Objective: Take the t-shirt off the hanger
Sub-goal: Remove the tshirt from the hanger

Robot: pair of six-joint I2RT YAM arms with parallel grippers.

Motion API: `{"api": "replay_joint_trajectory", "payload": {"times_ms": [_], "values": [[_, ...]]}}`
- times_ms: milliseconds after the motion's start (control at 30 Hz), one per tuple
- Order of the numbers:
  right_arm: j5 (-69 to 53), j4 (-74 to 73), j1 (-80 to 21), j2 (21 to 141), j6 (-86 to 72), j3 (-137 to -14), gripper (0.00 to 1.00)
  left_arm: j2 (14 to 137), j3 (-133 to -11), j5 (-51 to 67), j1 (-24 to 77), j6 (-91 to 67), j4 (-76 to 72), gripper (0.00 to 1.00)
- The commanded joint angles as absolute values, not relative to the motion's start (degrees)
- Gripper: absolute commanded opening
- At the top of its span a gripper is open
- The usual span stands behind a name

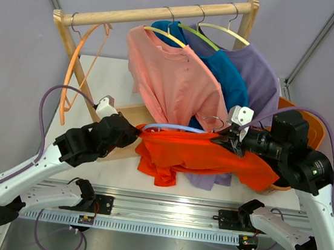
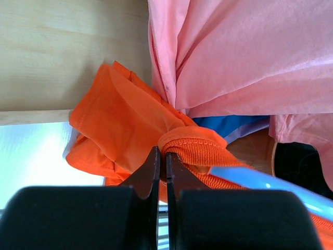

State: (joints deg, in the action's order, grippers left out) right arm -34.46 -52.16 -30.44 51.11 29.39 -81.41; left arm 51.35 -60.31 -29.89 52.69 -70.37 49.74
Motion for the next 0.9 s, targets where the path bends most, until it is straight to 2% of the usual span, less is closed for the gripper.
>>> {"api": "replay_joint_trajectory", "payload": {"times_ms": [0,233,467,767,867], "values": [[-36.56,-50.62,-29.79,46.94,33.83,-88.68,0.0,50.19,-56.96,-44.83,47.99,-64.16,71.98,0.0],[-36.13,-47.12,-29.88,46.93,29.89,-88.68,0.0,50.71,-52.03,-41.84,46.85,-63.64,69.44,0.0],[-27.61,-41.58,-29.79,47.9,27.52,-88.77,0.0,52.12,-50.02,-40.08,46.32,-61.08,66.45,0.0],[-29.35,-37.44,-29.79,49.57,23.82,-87.37,0.0,51.86,-50.97,-39.2,46.32,-59.77,63.99,0.0],[-28.92,-37.18,-29.88,50.8,23.73,-85.62,0.0,49.23,-51.68,-37.36,46.32,-56.88,59.08,0.02]]}}
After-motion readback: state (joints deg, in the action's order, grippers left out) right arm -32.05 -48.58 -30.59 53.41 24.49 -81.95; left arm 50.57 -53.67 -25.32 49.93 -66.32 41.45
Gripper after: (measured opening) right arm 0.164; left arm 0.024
